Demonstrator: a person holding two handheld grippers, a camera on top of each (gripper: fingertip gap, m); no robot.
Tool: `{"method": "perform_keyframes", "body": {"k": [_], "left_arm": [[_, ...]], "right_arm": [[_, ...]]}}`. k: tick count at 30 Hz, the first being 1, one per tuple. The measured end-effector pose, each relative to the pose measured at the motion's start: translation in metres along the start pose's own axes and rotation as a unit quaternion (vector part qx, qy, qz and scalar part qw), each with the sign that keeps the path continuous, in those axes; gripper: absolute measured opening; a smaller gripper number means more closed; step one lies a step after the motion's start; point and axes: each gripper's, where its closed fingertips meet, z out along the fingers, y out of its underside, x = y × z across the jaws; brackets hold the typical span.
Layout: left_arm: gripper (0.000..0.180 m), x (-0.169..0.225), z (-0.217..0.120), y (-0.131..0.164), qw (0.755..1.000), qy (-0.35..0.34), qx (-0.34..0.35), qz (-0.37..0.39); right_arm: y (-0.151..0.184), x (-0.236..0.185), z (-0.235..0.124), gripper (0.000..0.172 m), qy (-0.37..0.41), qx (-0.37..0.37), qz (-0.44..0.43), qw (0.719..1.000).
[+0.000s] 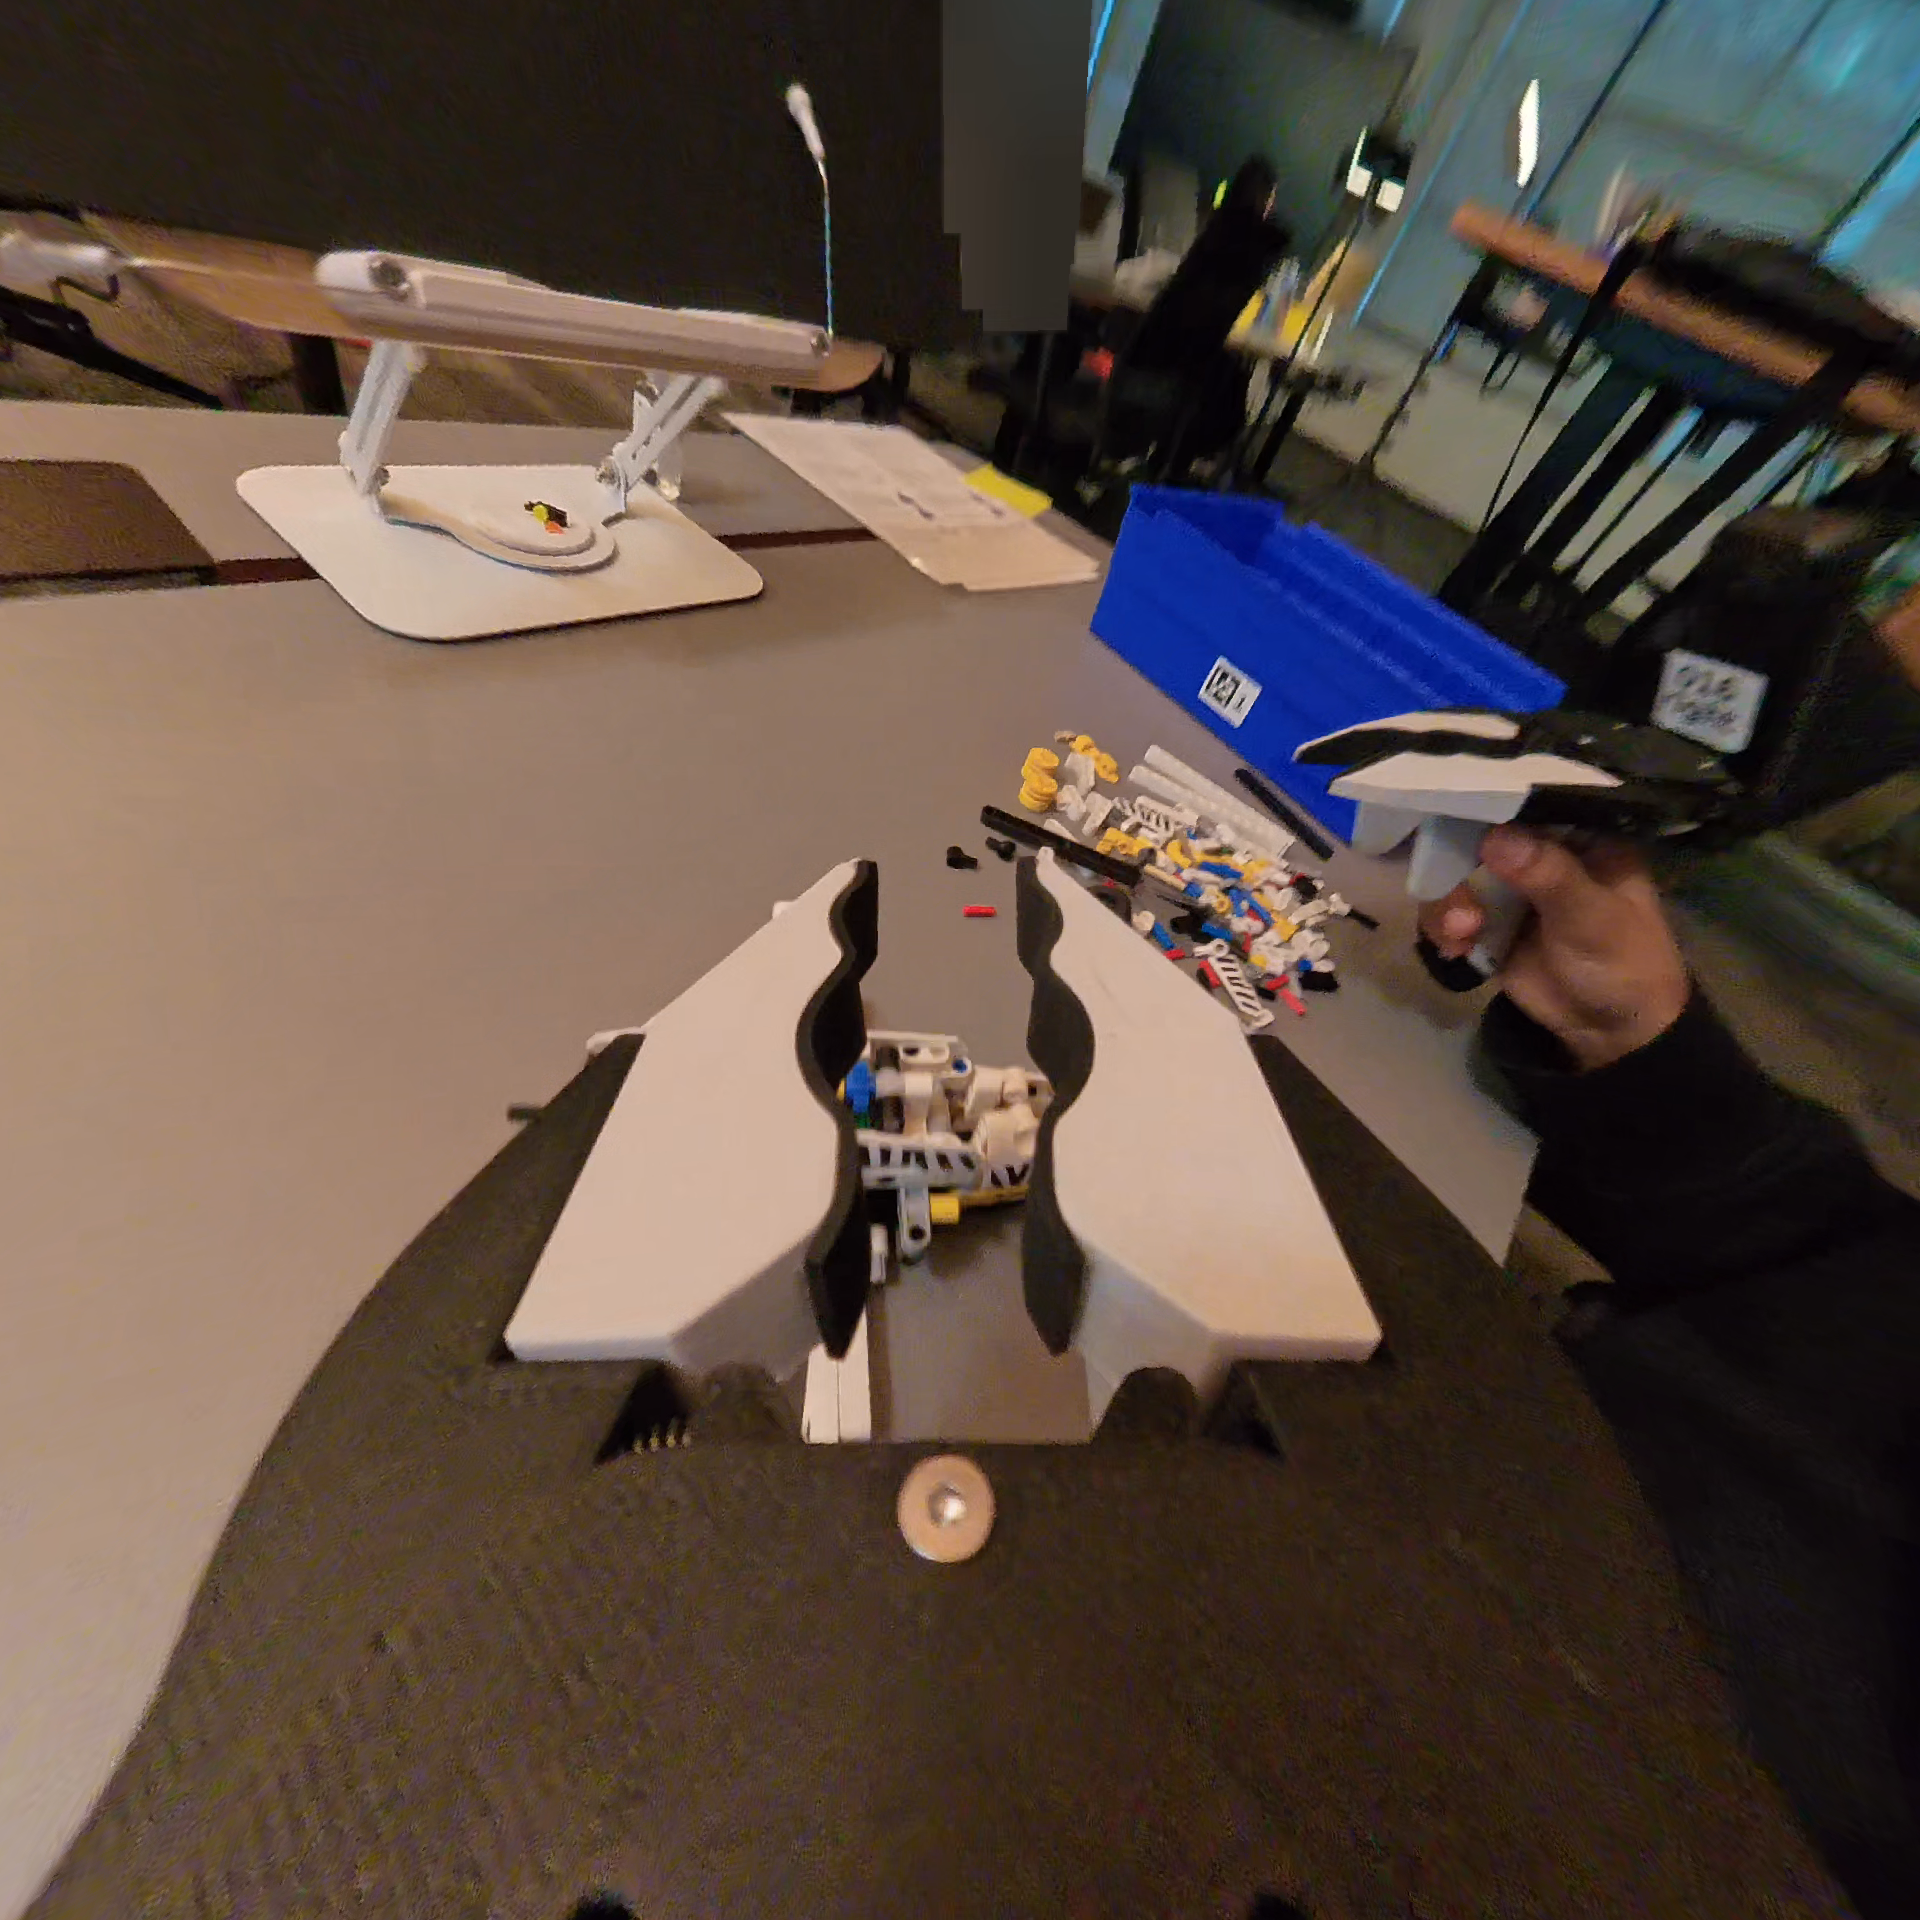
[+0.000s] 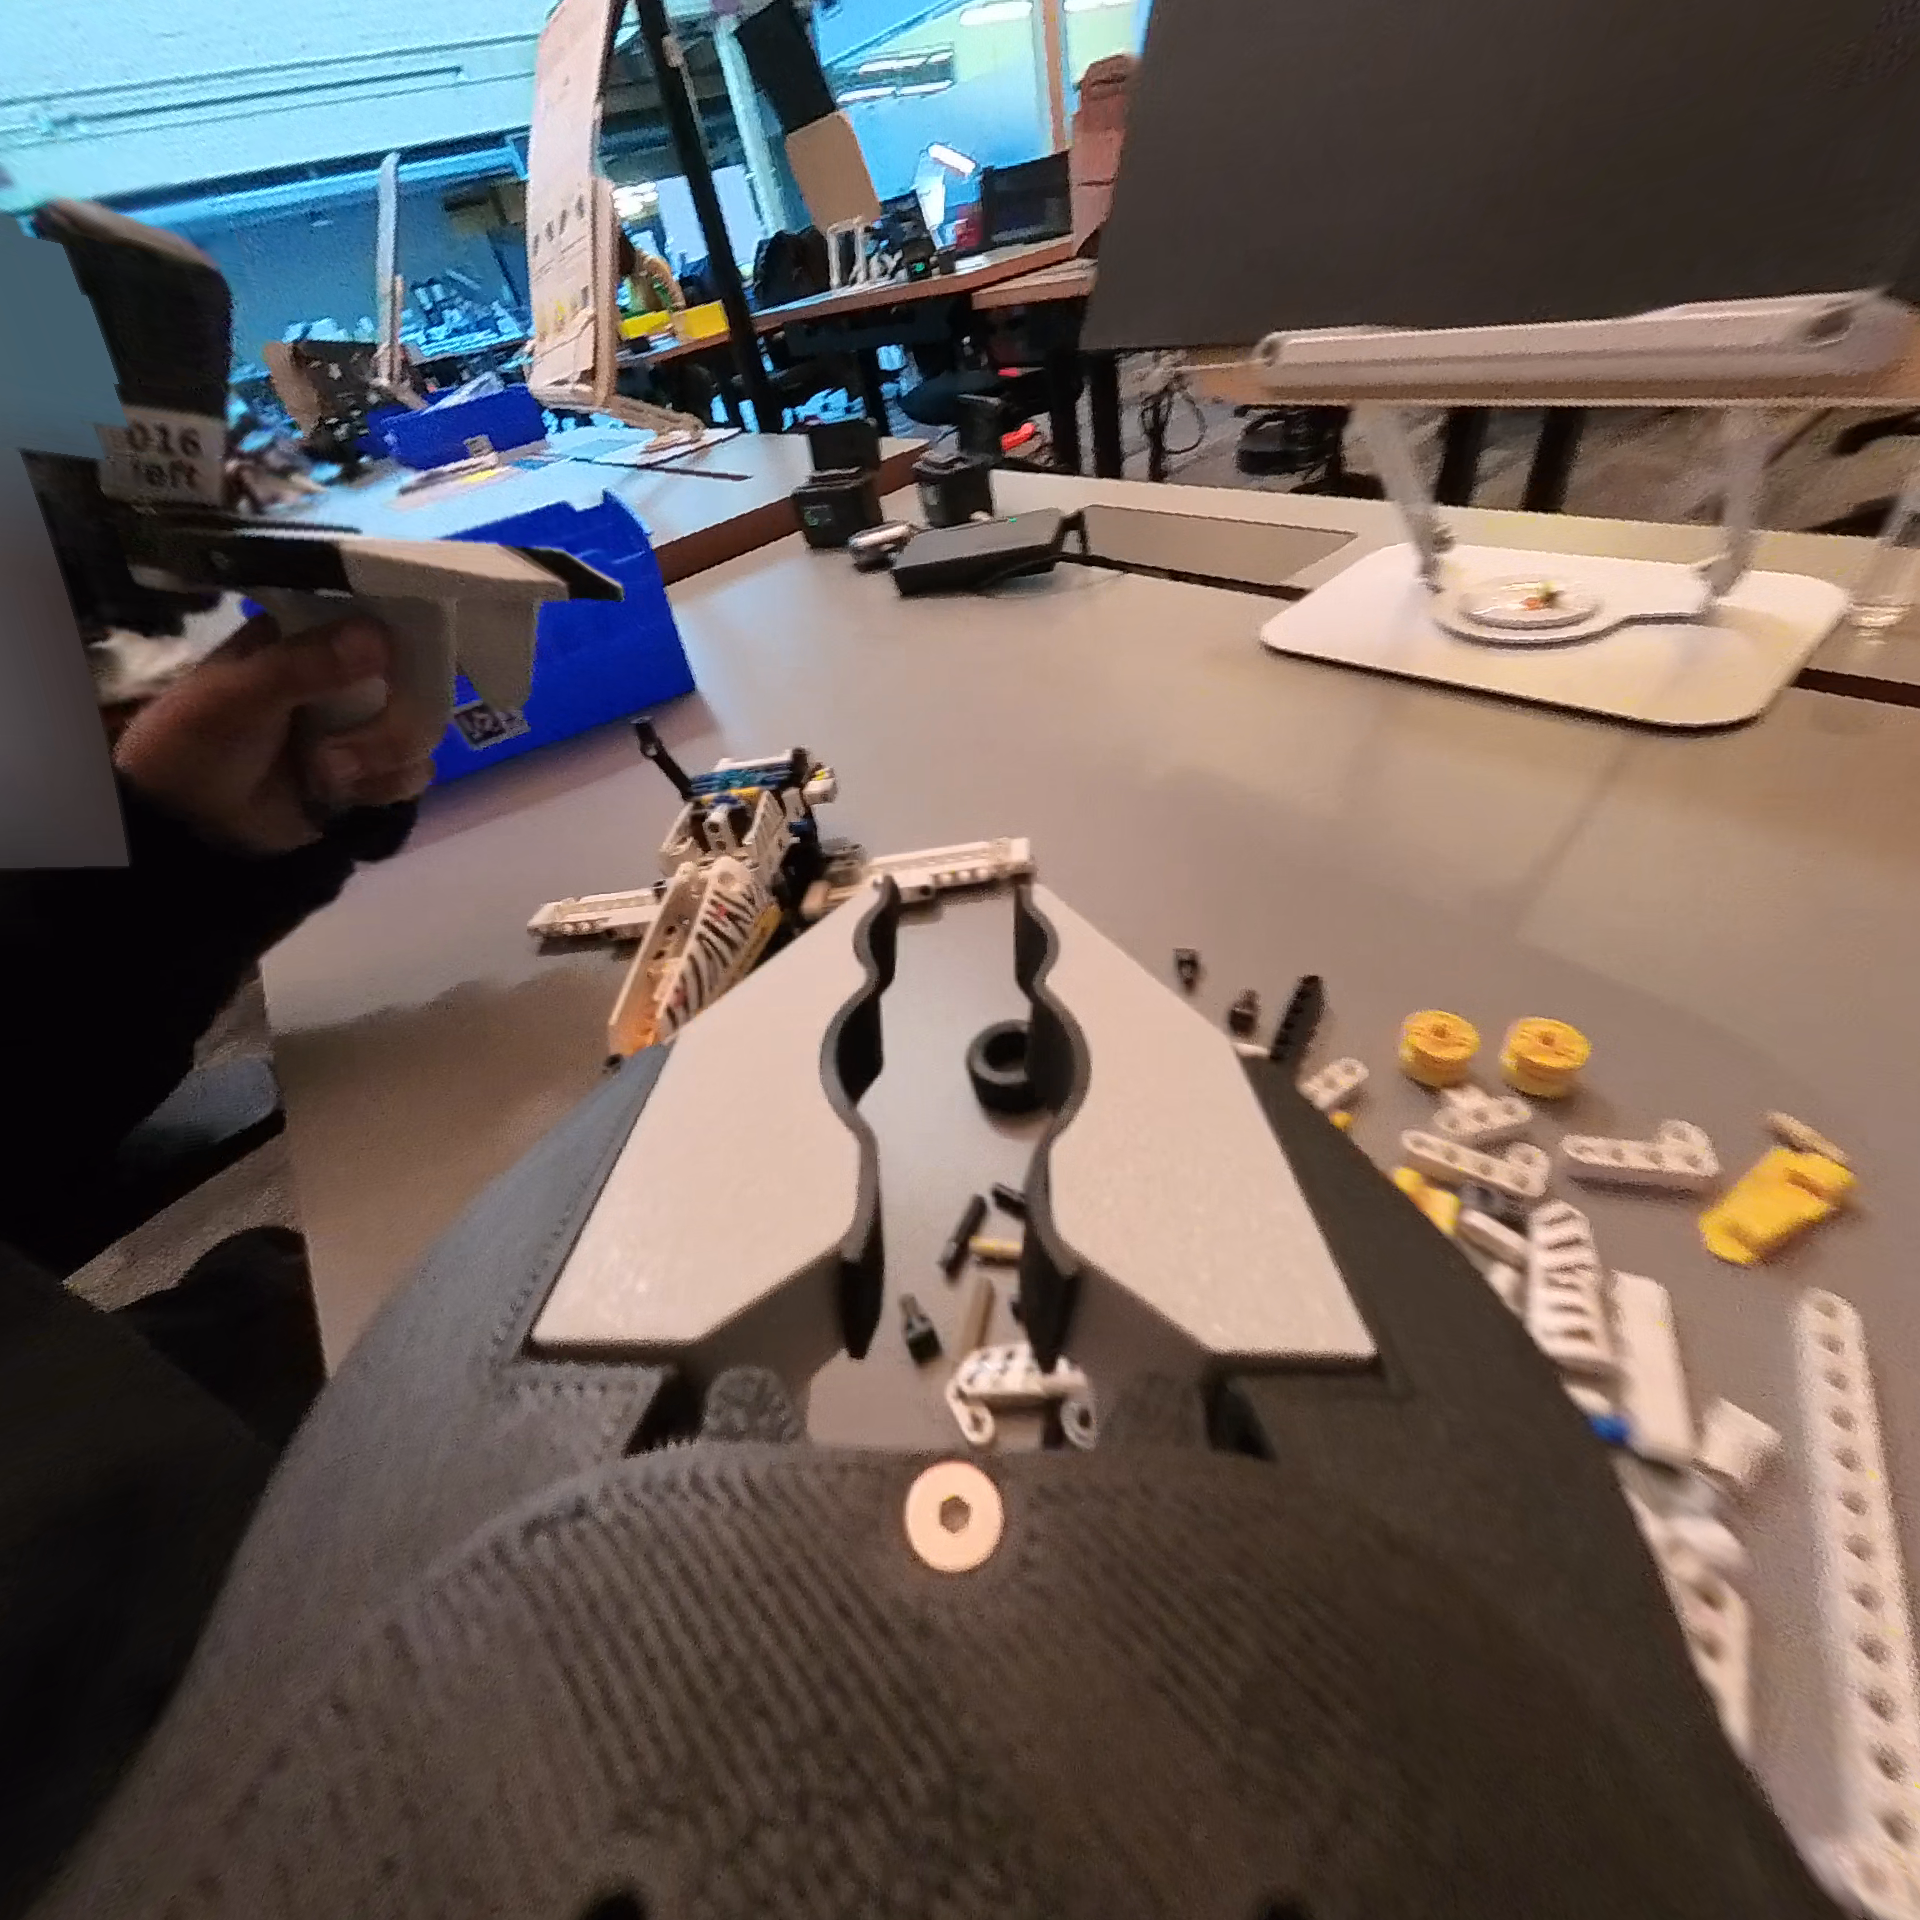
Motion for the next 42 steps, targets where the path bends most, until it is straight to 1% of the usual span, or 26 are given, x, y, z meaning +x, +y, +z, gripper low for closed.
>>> {"method": "perform_keyframes", "body": {"k": [2, 4, 7, 9, 10, 12, 14, 15, 16, 17, 20, 22, 24, 27, 29, 32, 34, 36, 39, 42], "left_arm": [[0.026, -0.009, -0.013, 0.013, 0.999, -0.001, 0.031, -0.023], [0.027, -0.023, -0.024, 0.023, 0.997, -0.018, 0.073, -0.032], [0.024, -0.038, -0.045, 0.020, 0.984, -0.027, 0.169, -0.054], [0.026, -0.040, -0.053, 0.016, 0.977, -0.010, 0.194, -0.086], [0.026, -0.040, -0.051, 0.017, 0.978, -0.001, 0.188, -0.091], [0.027, -0.044, -0.042, 0.031, 0.985, -0.009, 0.146, -0.093], [0.029, -0.043, -0.034, 0.044, 0.990, -0.008, 0.108, -0.091], [0.028, -0.042, -0.031, 0.049, 0.991, -0.007, 0.096, -0.089], [0.029, -0.041, -0.030, 0.050, 0.992, -0.008, 0.090, -0.089], [0.029, -0.040, -0.030, 0.050, 0.992, -0.008, 0.090, -0.085], [0.028, -0.042, -0.031, 0.049, 0.992, -0.011, 0.095, -0.088], [0.028, -0.044, -0.028, 0.051, 0.991, -0.012, 0.087, -0.099], [0.028, -0.042, -0.023, 0.053, 0.991, 0.003, 0.077, -0.112], [0.028, -0.039, -0.013, 0.058, 0.990, 0.012, 0.058, -0.130], [0.025, -0.042, -0.008, 0.061, 0.990, -0.004, 0.047, -0.133], [0.017, -0.046, -0.007, 0.063, 0.989, -0.016, 0.039, -0.140], [0.016, -0.045, -0.006, 0.064, 0.988, -0.006, 0.039, -0.148], [0.010, -0.043, -0.005, 0.064, 0.988, 0.006, 0.037, -0.149], [0.007, -0.042, -0.005, 0.064, 0.990, -0.002, 0.036, -0.138], [0.006, -0.043, -0.005, 0.063, 0.992, -0.012, 0.036, -0.124]], "right_arm": [[0.001, -0.014, 0.016, 0.026, -0.020, -0.011, -0.002, 1.000], [-0.001, -0.030, 0.031, 0.030, -0.036, -0.018, -0.017, 0.999], [-0.012, -0.051, 0.053, 0.040, -0.045, -0.023, -0.066, 0.997], [-0.028, -0.062, 0.067, 0.051, -0.041, -0.016, -0.106, 0.993], [-0.037, -0.068, 0.075, 0.052, -0.041, -0.007, -0.126, 0.991], [-0.053, -0.079, 0.091, 0.049, -0.049, 0.009, -0.163, 0.985], [-0.060, -0.085, 0.112, 0.047, -0.053, 0.010, -0.191, 0.980], [-0.058, -0.086, 0.123, 0.044, -0.055, 0.001, -0.206, 0.977], [-0.050, -0.088, 0.135, 0.040, -0.063, -0.017, -0.218, 0.974], [-0.038, -0.089, 0.147, 0.039, -0.075, -0.045, -0.223, 0.971], [0.008, -0.100, 0.171, 0.038, -0.132, -0.131, -0.199, 0.962], [0.028, -0.108, 0.176, 0.037, -0.155, -0.158, -0.200, 0.954], [0.039, -0.110, 0.178, 0.034, -0.161, -0.175, -0.220, 0.946], [0.042, -0.115, 0.181, 0.028, -0.168, -0.183, -0.250, 0.936], [0.045, -0.120, 0.184, 0.026, -0.177, -0.191, -0.263, 0.929], [0.046, -0.126, 0.188, 0.025, -0.192, -0.197, -0.271, 0.923], [0.049, -0.128, 0.191, 0.023, -0.195, -0.208, -0.279, 0.917], [0.052, -0.127, 0.193, 0.023, -0.188, -0.229, -0.294, 0.909], [0.060, -0.118, 0.197, 0.020, -0.155, -0.273, -0.340, 0.887], [0.063, -0.118, 0.202, 0.014, -0.144, -0.281, -0.385, 0.867]]}}
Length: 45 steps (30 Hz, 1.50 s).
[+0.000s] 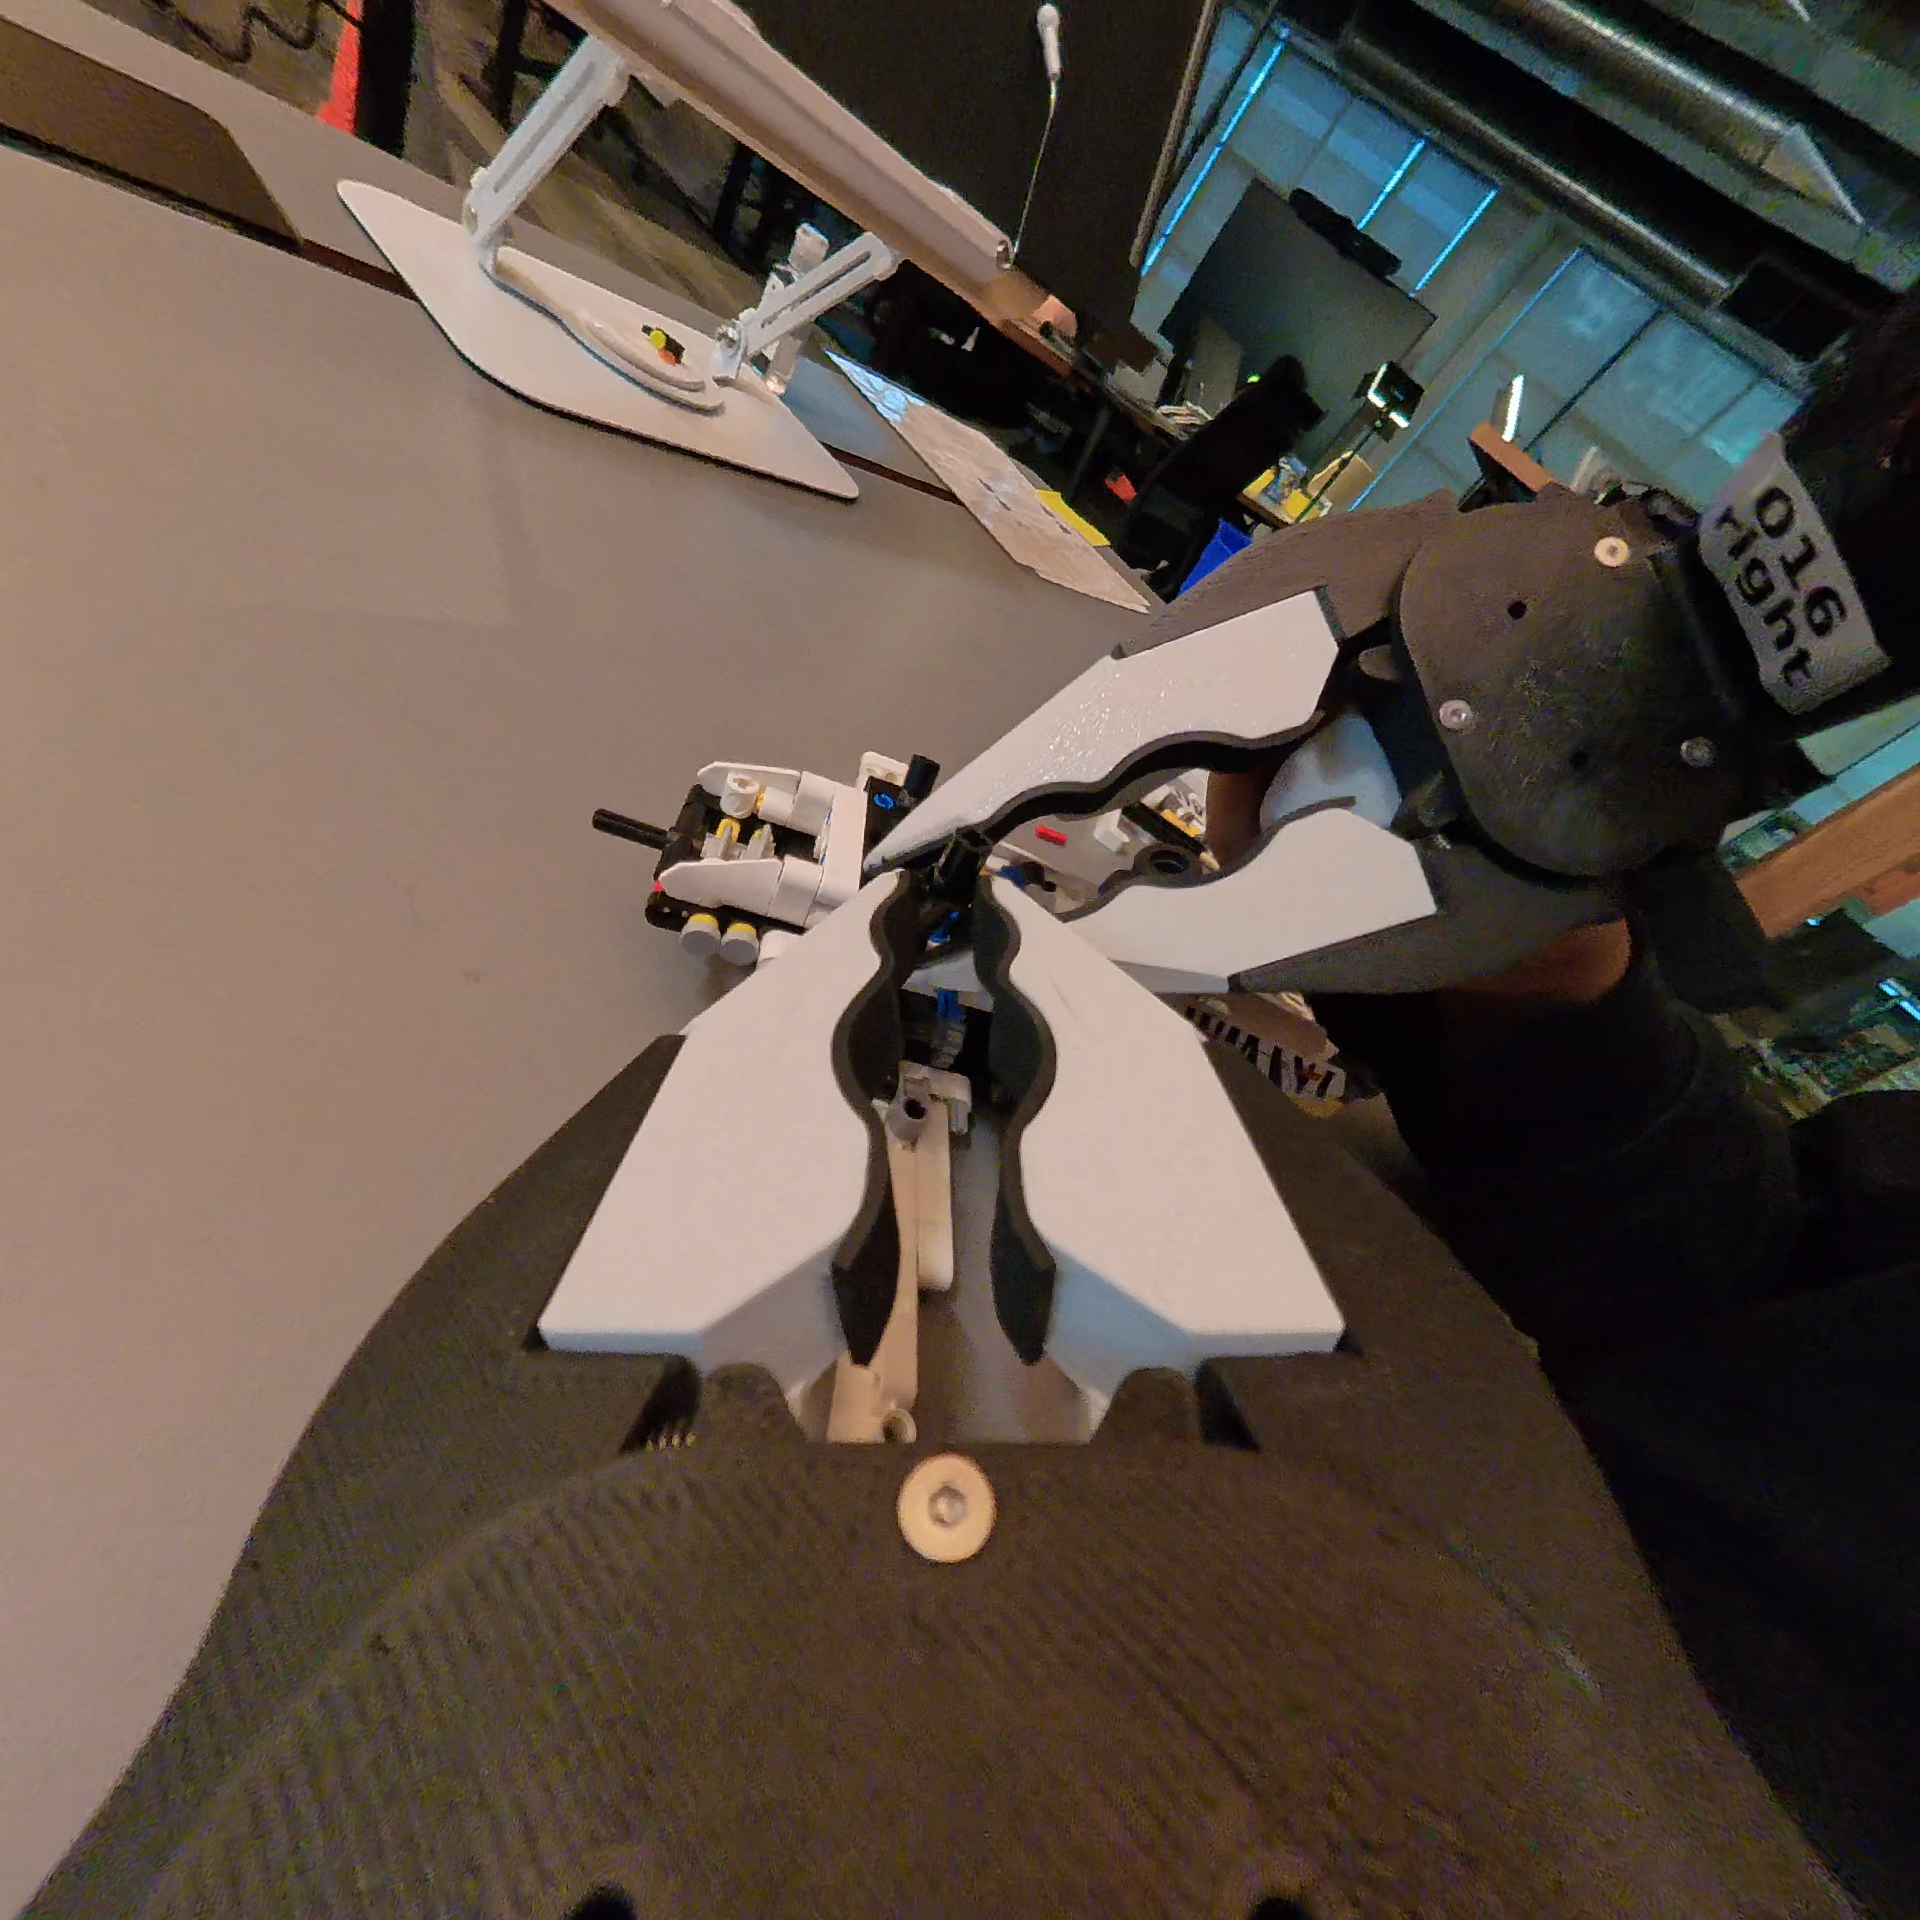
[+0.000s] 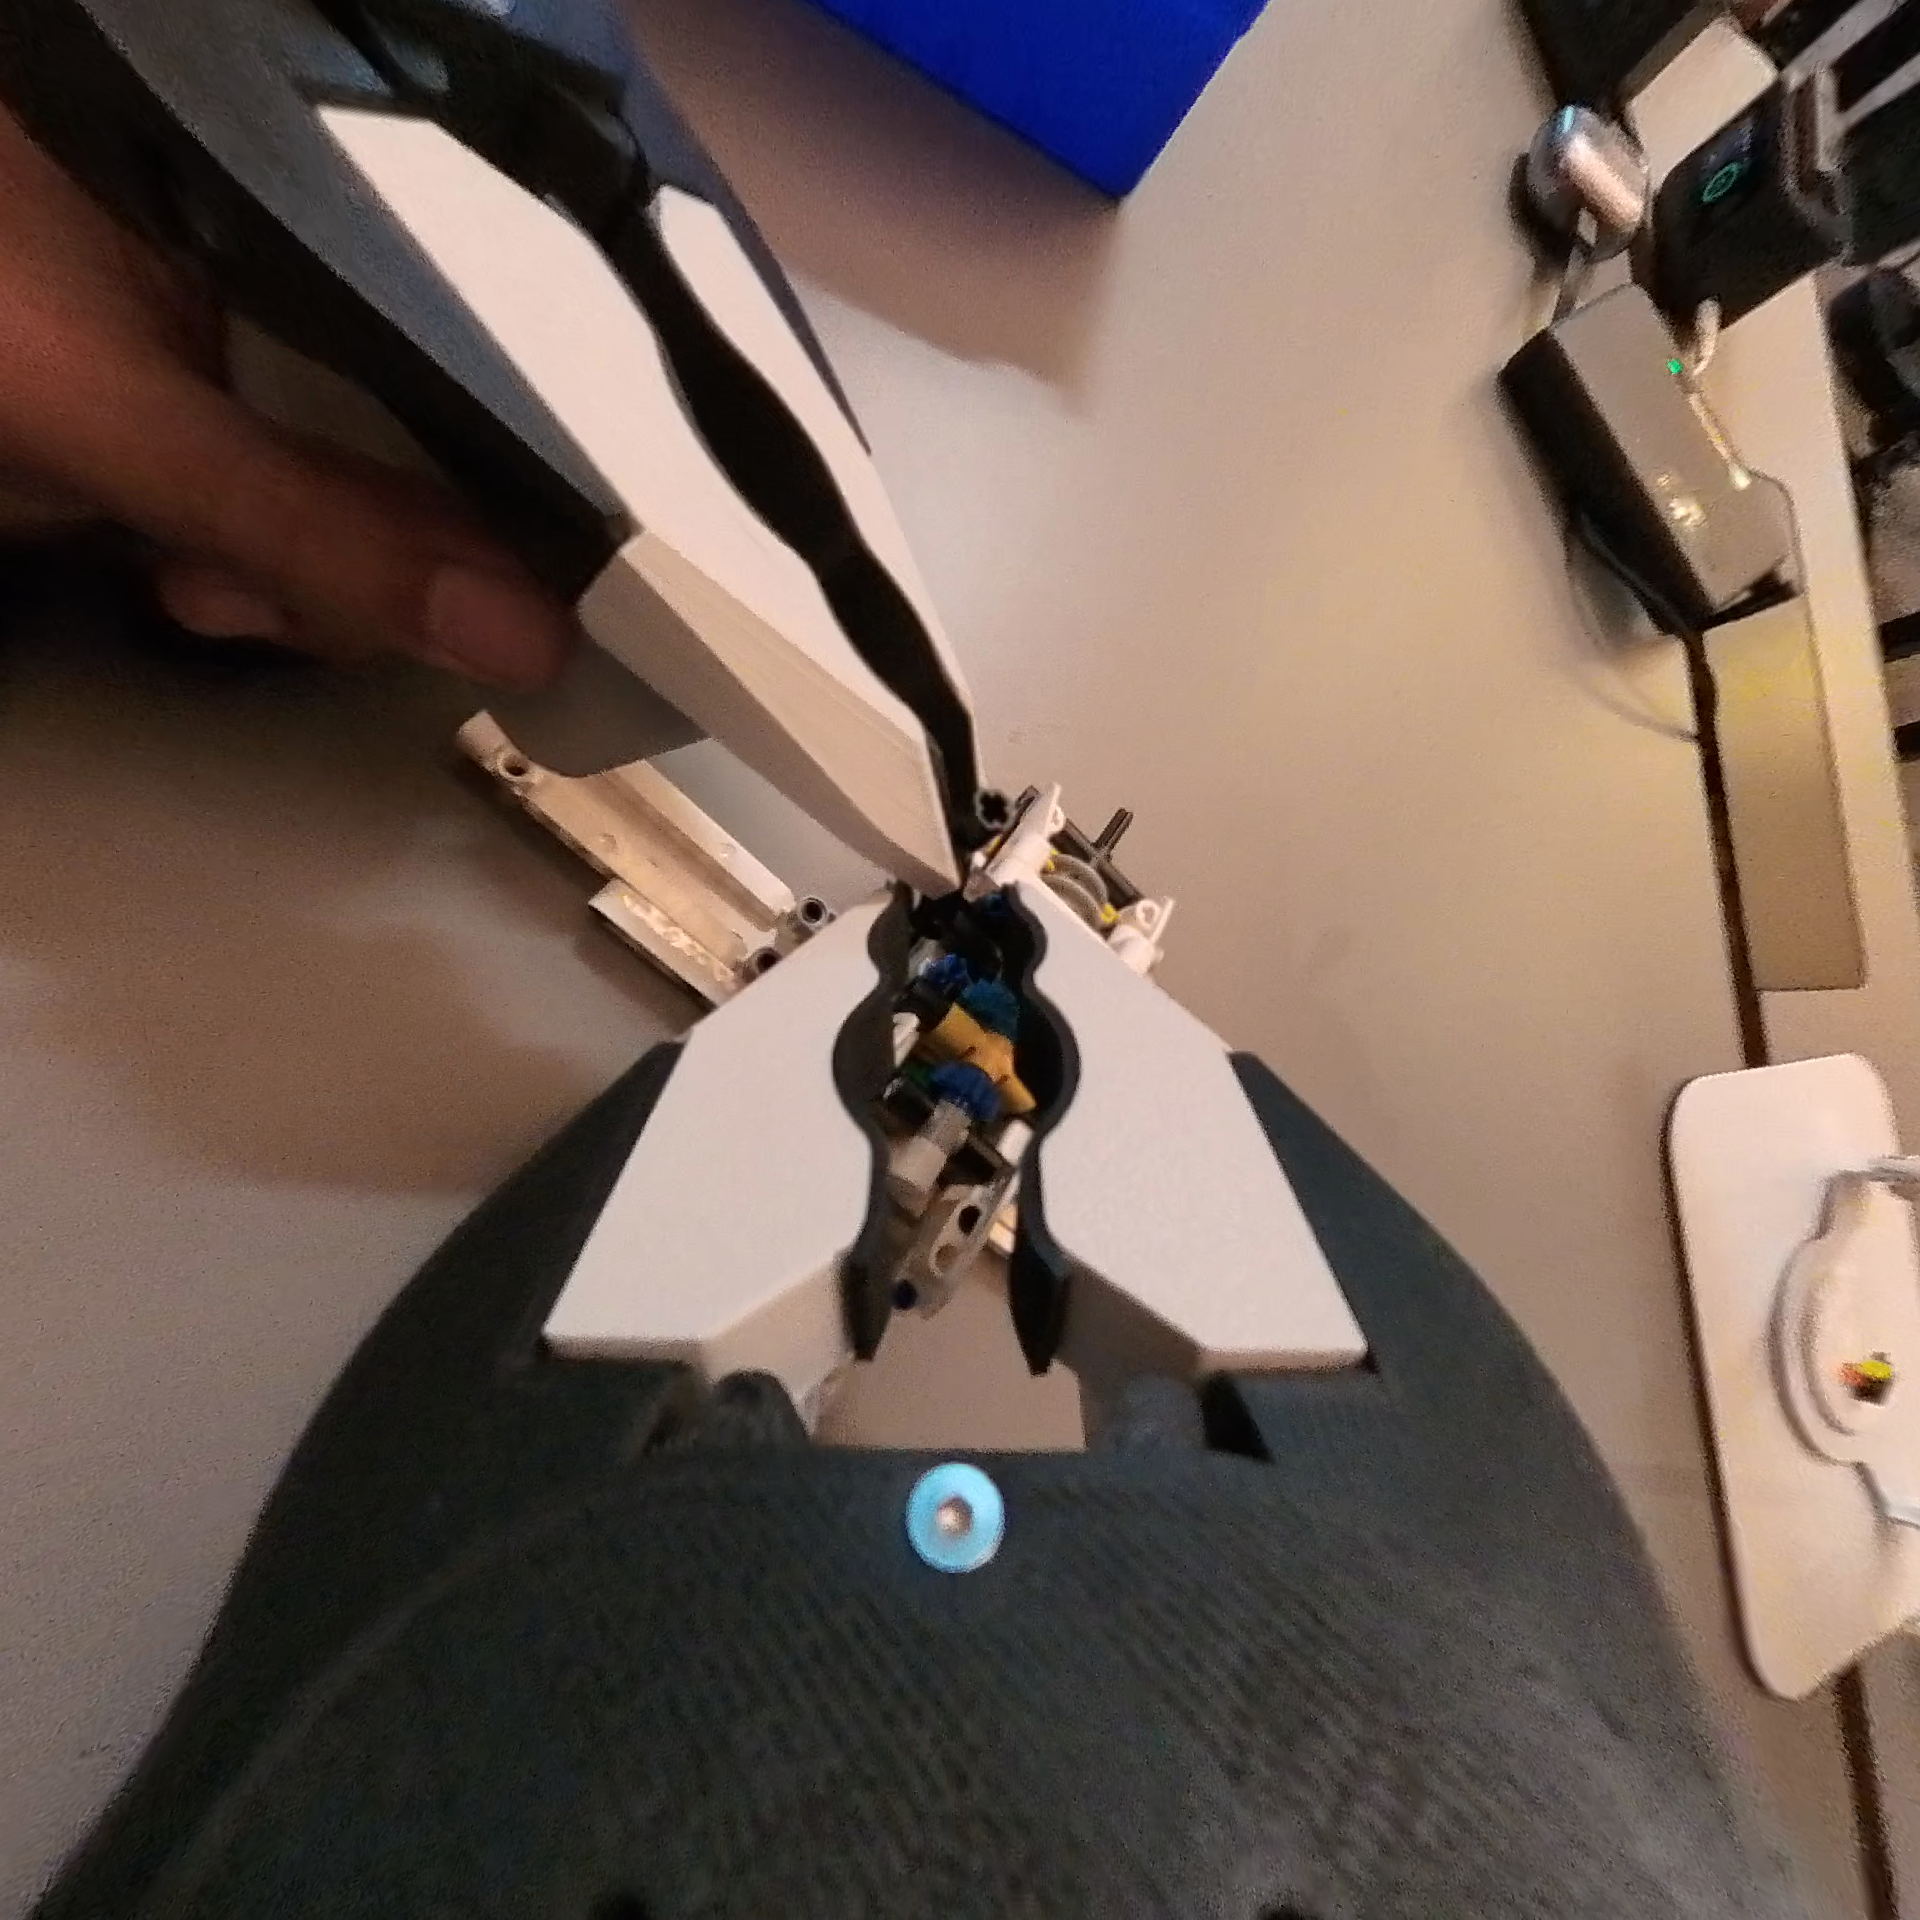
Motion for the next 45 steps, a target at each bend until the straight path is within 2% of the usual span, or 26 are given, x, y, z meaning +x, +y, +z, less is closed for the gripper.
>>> {"method": "perform_keyframes", "body": {"k": [2, 5, 8, 17, 18, 19, 20, 21, 24, 28, 31, 36, 39, 41, 43, 45], "left_arm": [[0.004, -0.001, -0.001, -0.001, 1.000, -0.007, 0.001, 0.012], [0.003, 0.000, -0.002, -0.001, 0.999, -0.019, 0.000, 0.036], [0.003, -0.001, -0.005, -0.004, 1.000, -0.011, 0.010, 0.022], [0.002, -0.001, -0.012, -0.010, 0.999, -0.017, 0.032, 0.021], [0.006, 0.002, -0.017, -0.018, 0.998, -0.006, 0.059, 0.017], [0.004, 0.005, -0.038, -0.049, 0.988, 0.008, 0.156, 0.000], [0.004, -0.007, -0.050, -0.055, 0.985, -0.025, 0.168, 0.010], [0.005, -0.021, -0.050, -0.045, 0.989, -0.062, 0.129, 0.032], [0.005, -0.017, -0.051, -0.046, 0.988, -0.009, 0.152, -0.016], [0.005, -0.014, -0.047, -0.048, 0.987, 0.030, 0.155, -0.036], [0.004, -0.010, -0.048, -0.050, 0.982, 0.069, 0.164, -0.065], [0.005, 0.006, -0.045, -0.049, 0.976, 0.128, 0.159, -0.076], [0.004, 0.015, -0.042, -0.049, 0.969, 0.159, 0.161, -0.096], [0.004, 0.022, -0.038, -0.047, 0.967, 0.173, 0.159, -0.101], [0.005, 0.028, -0.033, -0.043, 0.969, 0.174, 0.151, -0.092], [0.004, 0.031, -0.030, -0.042, 0.971, 0.168, 0.152, -0.083]], "right_arm": [[0.000, 0.000, 0.000, 0.014, 0.003, -0.003, -0.014, 1.000], [0.000, -0.002, -0.001, 0.014, -0.023, 0.006, 0.019, 1.000], [-0.004, -0.004, -0.001, 0.011, -0.043, 0.027, 0.049, 0.997], [-0.007, -0.006, 0.001, 0.010, -0.031, 0.004, 0.035, 0.999], [-0.001, -0.005, 0.002, 0.011, -0.020, -0.014, 0.026, 0.999], [0.004, -0.001, 0.000, 0.011, -0.005, -0.029, 0.018, 0.999], [0.008, 0.002, -0.002, 0.011, 0.005, -0.039, 0.017, 0.999], [0.009, 0.003, -0.002, 0.011, 0.008, -0.042, 0.019, 0.999], [0.008, 0.004, -0.001, 0.011, 0.006, -0.037, 0.026, 0.999], [0.006, 0.005, -0.003, 0.012, -0.004, 0.000, 0.039, 0.999], [0.000, 0.008, -0.010, 0.022, -0.001, 0.048, 0.054, 0.997], [-0.025, 0.017, -0.039, 0.025, 0.006, 0.169, 0.066, 0.983], [-0.049, 0.008, -0.058, 0.021, -0.004, 0.250, 0.052, 0.967], [-0.056, 0.005, -0.061, 0.020, 0.000, 0.263, 0.047, 0.964], [-0.053, 0.003, -0.057, 0.018, 0.009, 0.243, 0.034, 0.969], [-0.051, 0.000, -0.052, 0.009, 0.012, 0.226, 0.019, 0.974]]}}
